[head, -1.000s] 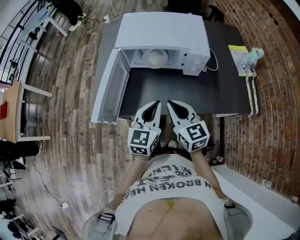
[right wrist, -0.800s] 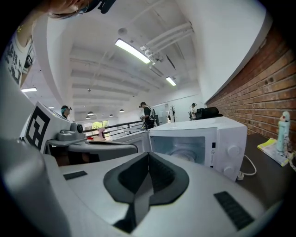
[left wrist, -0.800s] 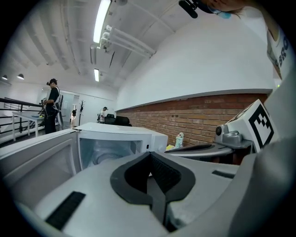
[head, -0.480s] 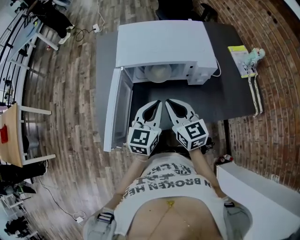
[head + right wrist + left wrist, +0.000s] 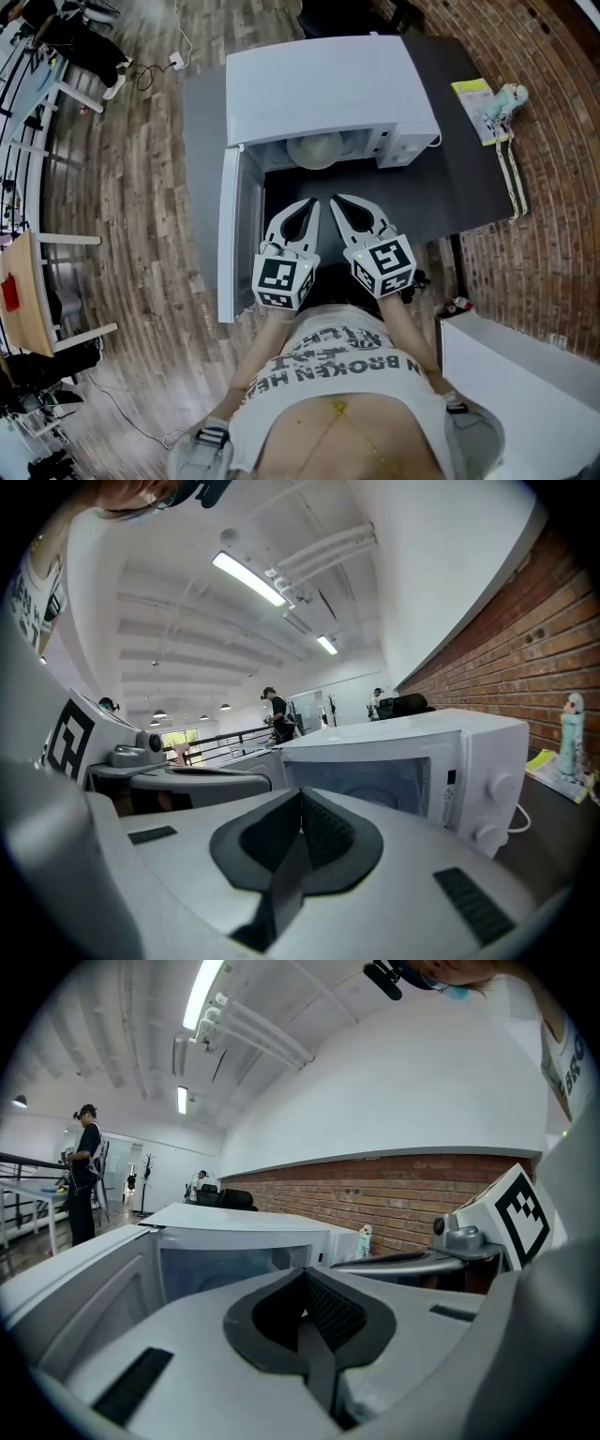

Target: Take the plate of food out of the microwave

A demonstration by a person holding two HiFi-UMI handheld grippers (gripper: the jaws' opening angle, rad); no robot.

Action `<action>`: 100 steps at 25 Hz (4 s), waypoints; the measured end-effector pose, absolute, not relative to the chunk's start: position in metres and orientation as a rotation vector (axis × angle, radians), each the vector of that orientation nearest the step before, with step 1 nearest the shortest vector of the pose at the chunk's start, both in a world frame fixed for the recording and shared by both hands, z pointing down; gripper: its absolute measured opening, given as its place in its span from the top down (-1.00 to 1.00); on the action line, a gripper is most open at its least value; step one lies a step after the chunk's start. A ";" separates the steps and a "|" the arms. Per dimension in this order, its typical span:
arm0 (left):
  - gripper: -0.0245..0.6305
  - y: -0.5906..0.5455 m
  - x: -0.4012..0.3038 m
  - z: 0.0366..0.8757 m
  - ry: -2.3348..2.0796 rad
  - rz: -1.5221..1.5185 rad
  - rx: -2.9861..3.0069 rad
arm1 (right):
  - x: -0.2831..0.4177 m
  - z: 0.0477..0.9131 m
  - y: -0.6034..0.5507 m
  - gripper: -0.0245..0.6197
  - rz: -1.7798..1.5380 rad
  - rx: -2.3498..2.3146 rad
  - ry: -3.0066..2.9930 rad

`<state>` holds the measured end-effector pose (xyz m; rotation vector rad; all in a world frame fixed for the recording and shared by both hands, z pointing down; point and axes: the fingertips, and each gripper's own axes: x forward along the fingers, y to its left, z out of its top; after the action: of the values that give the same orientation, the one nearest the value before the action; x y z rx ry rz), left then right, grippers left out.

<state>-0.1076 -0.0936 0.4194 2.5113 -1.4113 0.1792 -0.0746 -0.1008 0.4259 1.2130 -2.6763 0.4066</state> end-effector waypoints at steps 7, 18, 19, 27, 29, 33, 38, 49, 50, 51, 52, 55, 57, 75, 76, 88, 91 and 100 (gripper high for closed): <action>0.91 -0.114 -0.097 0.419 -1.479 0.165 2.466 | -0.055 0.423 -0.124 0.90 0.378 1.172 -2.685; 0.91 -0.153 -0.071 0.403 -1.656 0.183 2.393 | -0.035 0.406 -0.168 0.90 0.326 0.978 -2.775; 0.91 -0.154 -0.071 0.403 -1.667 0.185 2.388 | -0.035 0.407 -0.170 0.90 0.326 0.963 -2.780; 0.91 -0.170 -0.077 0.406 -1.671 0.187 2.363 | -0.040 0.411 -0.186 0.90 0.327 0.948 -2.771; 0.91 -0.175 -0.082 0.405 -1.651 0.188 2.375 | -0.044 0.411 -0.192 0.90 0.337 0.973 -2.765; 0.91 -0.181 -0.092 0.408 -1.600 0.196 2.396 | -0.053 0.413 -0.197 0.90 0.360 1.028 -2.747; 0.91 -0.187 -0.105 0.418 -1.518 0.207 2.414 | -0.065 0.421 -0.203 0.90 0.370 1.097 -2.705; 0.91 -0.197 -0.122 0.426 -1.452 0.198 2.442 | -0.080 0.431 -0.209 0.90 0.401 1.163 -2.645; 0.91 -0.197 -0.123 0.427 -1.453 0.203 2.443 | -0.080 0.432 -0.209 0.90 0.401 1.165 -2.642; 0.91 -0.198 -0.124 0.427 -1.454 0.204 2.443 | -0.080 0.433 -0.210 0.90 0.399 1.167 -2.637; 0.91 -0.198 -0.124 0.428 -1.454 0.203 2.442 | -0.080 0.434 -0.211 0.90 0.399 1.168 -2.632; 0.91 -0.200 -0.126 0.432 -1.463 0.197 2.432 | -0.078 0.439 -0.214 0.90 0.405 1.173 -2.618; 0.91 -0.202 -0.126 0.437 -1.469 0.200 2.418 | -0.076 0.443 -0.216 0.90 0.416 1.172 -2.612; 0.91 -0.224 -0.136 0.502 -1.448 0.282 2.269 | -0.069 0.505 -0.241 0.90 0.531 1.136 -2.488; 0.91 -0.226 -0.137 0.507 -1.444 0.288 2.260 | -0.069 0.509 -0.243 0.90 0.540 1.135 -2.479; 0.91 -0.244 -0.150 0.551 -1.424 0.344 2.142 | -0.061 0.553 -0.262 0.90 0.625 1.105 -2.381; 0.91 -0.243 -0.152 0.562 -1.417 0.352 2.105 | -0.059 0.562 -0.262 0.90 0.647 1.102 -2.363; 0.90 -0.240 -0.159 0.591 -1.340 0.084 1.817 | -0.056 0.575 -0.261 0.90 0.700 1.093 -2.343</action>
<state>-0.1588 -0.2405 0.5908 1.8172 -1.3396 0.0842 -0.0562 -0.2614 0.5754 1.0929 -2.3432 0.6997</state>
